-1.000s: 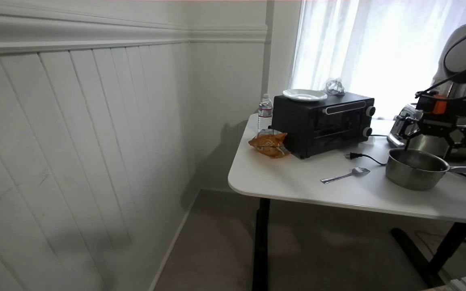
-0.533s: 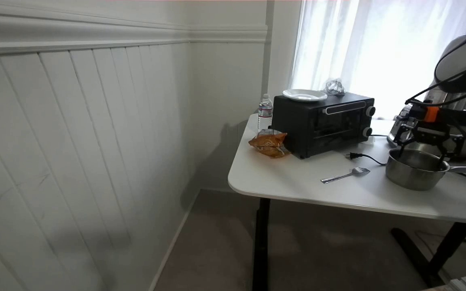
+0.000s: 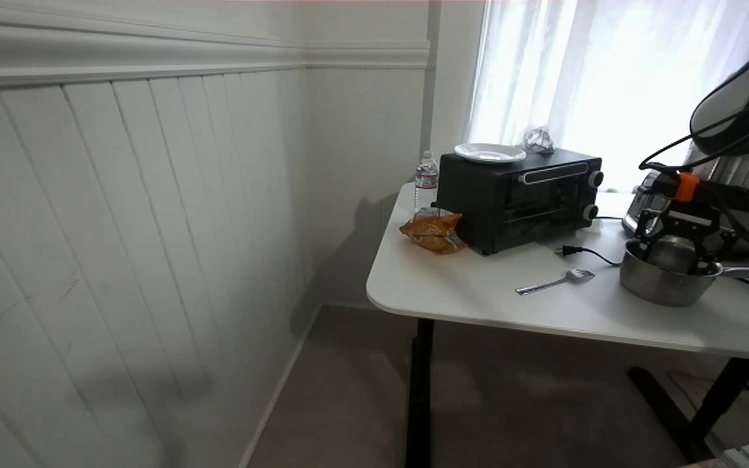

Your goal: Pick up the silver spoon from the silver pot, scoop some substance from the silver pot and put it on the white plate on the black oven, put the silver spoon on the white plate

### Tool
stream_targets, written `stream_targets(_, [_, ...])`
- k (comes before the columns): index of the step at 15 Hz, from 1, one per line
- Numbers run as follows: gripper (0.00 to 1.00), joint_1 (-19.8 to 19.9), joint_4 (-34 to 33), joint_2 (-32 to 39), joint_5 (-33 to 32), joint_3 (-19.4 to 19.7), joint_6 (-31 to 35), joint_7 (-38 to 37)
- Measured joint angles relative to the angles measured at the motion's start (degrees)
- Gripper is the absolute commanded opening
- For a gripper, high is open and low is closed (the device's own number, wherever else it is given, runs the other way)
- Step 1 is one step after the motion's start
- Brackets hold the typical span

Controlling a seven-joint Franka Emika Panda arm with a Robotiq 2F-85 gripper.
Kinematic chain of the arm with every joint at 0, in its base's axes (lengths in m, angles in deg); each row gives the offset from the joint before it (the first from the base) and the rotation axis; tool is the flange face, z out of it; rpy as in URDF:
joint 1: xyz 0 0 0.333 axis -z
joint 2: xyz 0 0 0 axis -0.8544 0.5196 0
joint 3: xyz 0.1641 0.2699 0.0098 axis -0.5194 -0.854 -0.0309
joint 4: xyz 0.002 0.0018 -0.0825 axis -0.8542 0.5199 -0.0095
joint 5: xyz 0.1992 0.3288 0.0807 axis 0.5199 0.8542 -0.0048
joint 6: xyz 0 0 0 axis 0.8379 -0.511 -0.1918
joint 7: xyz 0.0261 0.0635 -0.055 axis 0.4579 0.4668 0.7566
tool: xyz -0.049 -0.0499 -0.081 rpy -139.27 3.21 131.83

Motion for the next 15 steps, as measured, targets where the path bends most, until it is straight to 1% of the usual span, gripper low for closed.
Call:
stream_targets(1, [0.38,-0.19,0.00,0.17,0.64,0.00,0.17,0.16])
stream_targets(2, [0.37,-0.37,0.00,0.31,1.24,0.00,0.34,0.33])
stream_targets(3, [0.33,-0.53,0.00,0.44,1.75,0.00,0.40,0.47])
stream_targets(4, [0.25,-0.67,0.00,0.57,2.19,0.00,0.43,0.58])
stream_targets(5, [0.21,-0.78,0.00,0.73,2.45,0.00,0.47,0.65])
stream_targets(7, [0.28,-0.85,0.00,1.08,2.75,0.00,0.55,0.74])
stream_targets(8, [0.28,-0.85,0.00,1.24,2.91,0.01,0.55,0.79])
stream_targets(9, [0.24,-0.86,0.00,1.40,3.14,0.01,0.55,0.88])
stream_targets(10, [0.15,-0.87,0.00,1.56,3.38,0.01,0.55,1.06])
stream_targets(12, [0.01,-0.89,0.00,1.82,3.74,0.01,0.55,1.48])
stream_targets(13, [0.00,-0.91,0.00,1.90,3.93,0.01,0.55,1.67])
stream_targets(14, [0.04,-0.93,-0.01,1.92,4.20,0.01,0.56,1.87])
stream_targets(15, [0.03,-0.94,-0.03,1.92,4.43,0.01,0.56,2.11])
